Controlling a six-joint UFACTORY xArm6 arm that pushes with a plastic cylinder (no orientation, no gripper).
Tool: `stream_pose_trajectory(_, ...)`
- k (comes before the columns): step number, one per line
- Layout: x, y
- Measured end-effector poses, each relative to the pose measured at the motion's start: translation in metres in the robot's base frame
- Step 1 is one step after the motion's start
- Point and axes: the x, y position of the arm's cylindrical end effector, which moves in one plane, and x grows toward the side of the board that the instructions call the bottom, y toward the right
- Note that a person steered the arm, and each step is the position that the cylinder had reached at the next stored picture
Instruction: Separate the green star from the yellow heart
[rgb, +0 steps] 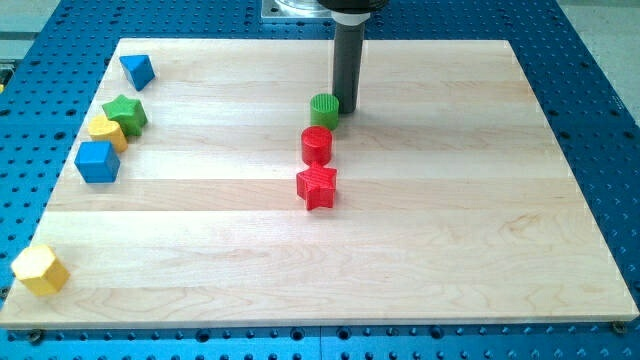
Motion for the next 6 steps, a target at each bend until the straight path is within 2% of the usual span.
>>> stream_pose_trajectory(1,-0.03,-0.027)
stream_pose_trajectory(2,-0.053,-0.157)
stream_pose_trajectory(3,-0.038,-0.264)
stream_pose_trajectory(4,-0.012,-0.315)
stream_pose_trajectory(5,0.023,-0.311)
stream_pose_trajectory(6,0.022,-0.248)
